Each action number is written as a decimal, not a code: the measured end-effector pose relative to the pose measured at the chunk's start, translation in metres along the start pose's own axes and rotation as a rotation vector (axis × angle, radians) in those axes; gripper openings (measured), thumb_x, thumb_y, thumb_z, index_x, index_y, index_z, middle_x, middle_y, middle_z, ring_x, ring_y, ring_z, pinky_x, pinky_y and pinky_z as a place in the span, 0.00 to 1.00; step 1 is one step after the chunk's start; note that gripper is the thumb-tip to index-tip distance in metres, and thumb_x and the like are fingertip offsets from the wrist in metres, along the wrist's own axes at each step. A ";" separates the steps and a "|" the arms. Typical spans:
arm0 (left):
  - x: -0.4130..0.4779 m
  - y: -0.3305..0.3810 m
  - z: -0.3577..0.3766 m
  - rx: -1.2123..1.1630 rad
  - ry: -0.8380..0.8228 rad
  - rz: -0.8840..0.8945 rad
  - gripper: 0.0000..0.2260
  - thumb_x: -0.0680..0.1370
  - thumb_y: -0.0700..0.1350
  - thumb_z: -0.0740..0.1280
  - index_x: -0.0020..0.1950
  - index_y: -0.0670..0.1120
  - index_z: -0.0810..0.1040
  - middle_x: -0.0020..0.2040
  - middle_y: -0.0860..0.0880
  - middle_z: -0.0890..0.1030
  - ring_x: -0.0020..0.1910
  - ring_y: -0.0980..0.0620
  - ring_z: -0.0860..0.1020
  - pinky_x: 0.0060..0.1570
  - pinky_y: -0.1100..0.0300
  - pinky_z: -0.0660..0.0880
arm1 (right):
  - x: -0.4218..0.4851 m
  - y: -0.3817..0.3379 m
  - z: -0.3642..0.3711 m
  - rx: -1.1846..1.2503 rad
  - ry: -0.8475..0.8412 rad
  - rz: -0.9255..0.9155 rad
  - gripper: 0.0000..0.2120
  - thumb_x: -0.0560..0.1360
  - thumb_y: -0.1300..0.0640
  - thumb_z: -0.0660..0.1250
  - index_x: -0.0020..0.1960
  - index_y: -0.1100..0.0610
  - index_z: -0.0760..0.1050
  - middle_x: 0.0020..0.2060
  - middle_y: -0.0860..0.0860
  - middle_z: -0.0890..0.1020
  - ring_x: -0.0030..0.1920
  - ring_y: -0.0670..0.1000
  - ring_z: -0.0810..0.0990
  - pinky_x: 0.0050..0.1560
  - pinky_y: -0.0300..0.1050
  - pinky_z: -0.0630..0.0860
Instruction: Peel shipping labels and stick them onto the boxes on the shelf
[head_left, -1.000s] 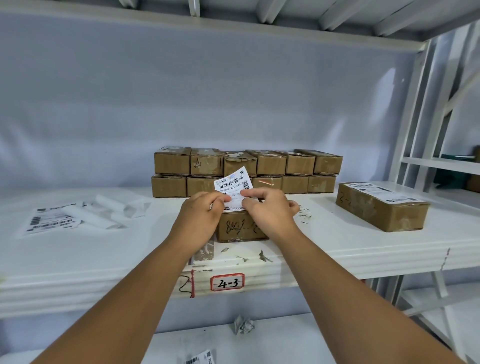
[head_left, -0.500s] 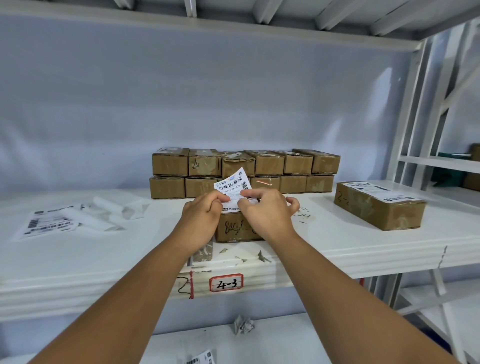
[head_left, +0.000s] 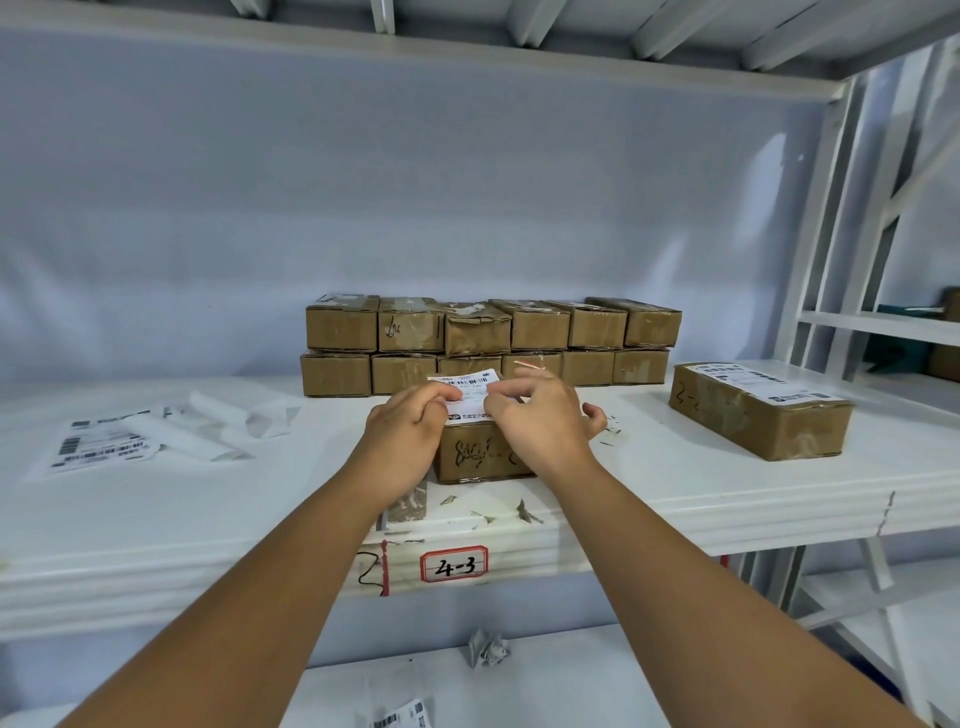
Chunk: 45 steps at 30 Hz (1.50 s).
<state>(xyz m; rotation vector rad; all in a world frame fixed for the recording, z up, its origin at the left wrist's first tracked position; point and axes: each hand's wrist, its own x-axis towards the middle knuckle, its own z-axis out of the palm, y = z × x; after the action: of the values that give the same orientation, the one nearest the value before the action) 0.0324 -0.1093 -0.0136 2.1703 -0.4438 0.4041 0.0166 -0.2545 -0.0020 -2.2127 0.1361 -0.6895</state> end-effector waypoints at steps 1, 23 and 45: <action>0.000 0.000 0.000 0.008 0.004 0.003 0.16 0.82 0.47 0.50 0.61 0.56 0.75 0.67 0.51 0.71 0.66 0.48 0.66 0.65 0.49 0.66 | 0.000 -0.001 -0.002 0.047 -0.009 0.021 0.09 0.71 0.50 0.64 0.45 0.43 0.83 0.57 0.35 0.73 0.61 0.41 0.67 0.68 0.55 0.48; 0.025 -0.012 -0.018 -0.493 -0.236 -0.122 0.13 0.77 0.40 0.64 0.58 0.52 0.79 0.72 0.57 0.64 0.62 0.56 0.71 0.48 0.63 0.72 | 0.015 -0.003 -0.007 0.488 -0.368 0.125 0.10 0.77 0.59 0.63 0.51 0.52 0.82 0.43 0.50 0.83 0.36 0.47 0.79 0.27 0.33 0.72; 0.026 -0.016 -0.014 -0.416 -0.079 -0.218 0.14 0.78 0.48 0.63 0.64 0.54 0.73 0.68 0.48 0.71 0.59 0.47 0.75 0.53 0.52 0.73 | 0.042 0.017 -0.007 0.367 -0.694 0.077 0.44 0.57 0.39 0.76 0.70 0.42 0.65 0.67 0.50 0.72 0.67 0.51 0.68 0.71 0.52 0.62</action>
<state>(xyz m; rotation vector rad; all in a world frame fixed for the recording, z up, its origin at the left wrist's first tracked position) 0.0608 -0.0938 -0.0052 1.8082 -0.2985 0.0925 0.0508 -0.2837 0.0073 -1.9528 -0.2382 0.1167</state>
